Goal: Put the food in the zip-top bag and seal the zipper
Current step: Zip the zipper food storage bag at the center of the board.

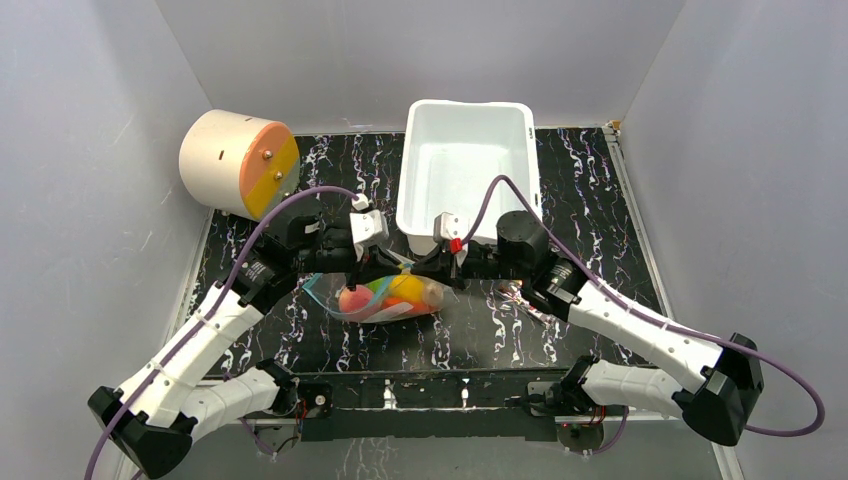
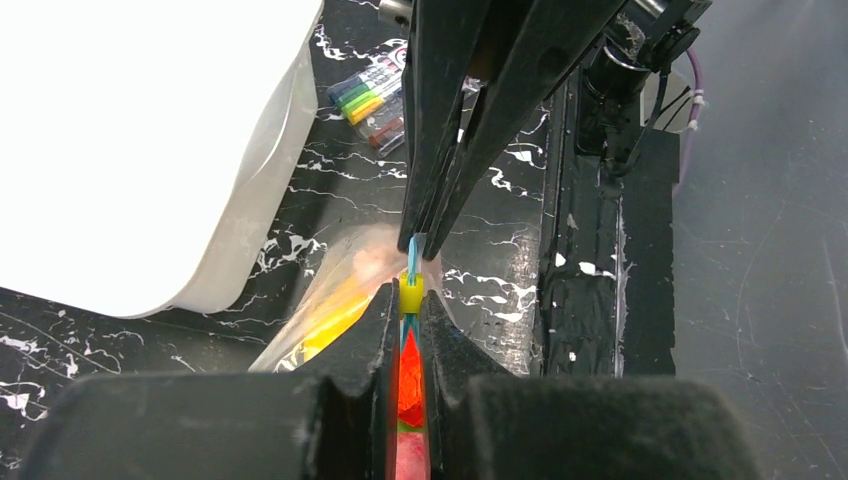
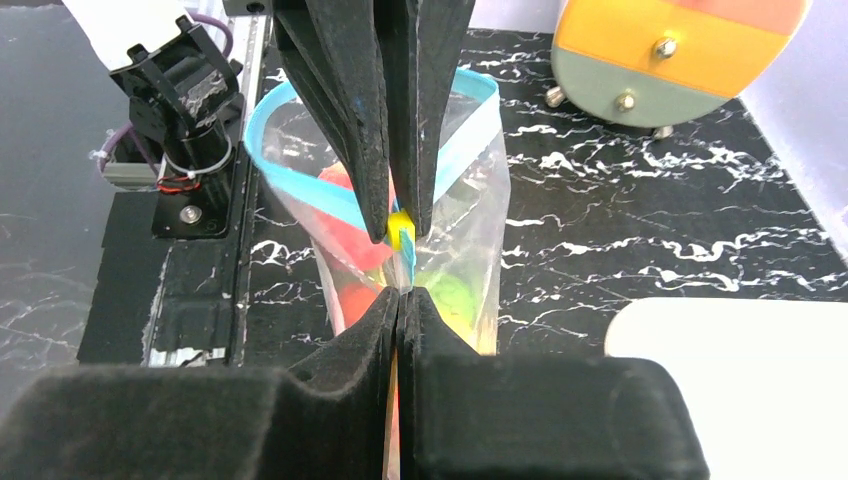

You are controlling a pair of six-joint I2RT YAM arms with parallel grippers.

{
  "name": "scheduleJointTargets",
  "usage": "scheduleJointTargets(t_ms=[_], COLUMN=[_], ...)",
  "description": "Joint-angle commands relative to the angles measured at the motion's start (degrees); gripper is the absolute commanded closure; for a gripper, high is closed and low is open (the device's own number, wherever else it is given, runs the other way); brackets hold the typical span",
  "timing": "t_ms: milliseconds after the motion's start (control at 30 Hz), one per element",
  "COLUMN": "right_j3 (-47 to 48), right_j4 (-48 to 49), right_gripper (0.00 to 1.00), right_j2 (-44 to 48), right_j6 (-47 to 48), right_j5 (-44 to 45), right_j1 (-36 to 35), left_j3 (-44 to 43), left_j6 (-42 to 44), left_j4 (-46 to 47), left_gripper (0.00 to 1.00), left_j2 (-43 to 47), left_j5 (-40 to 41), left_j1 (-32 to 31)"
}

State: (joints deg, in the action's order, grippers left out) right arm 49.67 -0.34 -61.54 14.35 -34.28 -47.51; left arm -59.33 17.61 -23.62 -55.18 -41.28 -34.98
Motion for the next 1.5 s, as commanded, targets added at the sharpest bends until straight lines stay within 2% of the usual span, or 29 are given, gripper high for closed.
scheduleJointTargets(t_ms=[0,167,267,333,500,600,667,767,800,900,967,1100,1267,1467], right_j3=[0.6,0.6,1.7,3.0,6.2,7.0,7.1,7.3,7.2,6.0,5.1,4.8,3.4,2.8], right_j4=[2.4,2.2,0.8,-0.8,-3.3,-3.1,-1.9,-0.9,-0.6,1.8,3.4,5.7,8.3,8.7], right_gripper=[1.0,0.98,0.72,0.61,0.58,0.61,0.68,0.99,1.0,1.0,1.0,1.0,1.0,1.0], right_j2=[3.0,1.6,0.5,-0.4,-3.2,-4.5,-4.8,-4.6,-4.4,-3.5,-3.0,-2.9,-1.9,-0.5], right_j6=[1.8,0.4,0.9,1.7,3.1,3.3,2.9,2.9,3.2,1.7,0.5,-1.5,-4.3,-6.0], right_j5=[3.4,0.5,-1.7,-2.0,-2.7,-2.0,-1.8,-1.6,-1.4,0.6,0.9,0.4,1.3,1.3], right_j1=[0.3,0.3,0.3,0.3,0.3,0.3,0.3,0.3,0.4,0.4,0.3,0.3,0.3,0.3], left_j3=[-0.8,-0.8,-1.0,-1.3,-2.4,-2.9,-2.8,-2.8,-3.1,-4.6,-6.6,-7.3,-6.4,-5.9], left_j6=[1.8,1.3,0.2,0.1,0.9,1.4,1.4,1.1,0.7,-2.1,-3.4,-5.6,-6.5,-3.5], left_j4=[-3.3,-1.5,0.7,1.4,1.1,0.2,0.2,0.0,0.0,0.4,0.2,1.6,2.8,1.0], left_gripper=[1.0,1.0,1.0,1.0,1.0,1.0,1.0,1.0,0.97,0.74,0.67,0.63,0.64,0.72], left_j2=[1.2,1.0,0.8,0.4,-1.0,-1.7,-1.9,-2.2,-2.3,-3.2,-3.9,-3.6,-2.2,-2.1], left_j5=[3.3,-0.8,-3.4,-4.7,-5.7,-6.2,-6.3,-5.9,-5.0,-2.1,-1.7,-2.2,-4.6,-5.9], left_j1=[0.2,0.2,0.3,0.3,0.2,0.3,0.3,0.3,0.3,0.3,0.3,0.3,0.3,0.3])
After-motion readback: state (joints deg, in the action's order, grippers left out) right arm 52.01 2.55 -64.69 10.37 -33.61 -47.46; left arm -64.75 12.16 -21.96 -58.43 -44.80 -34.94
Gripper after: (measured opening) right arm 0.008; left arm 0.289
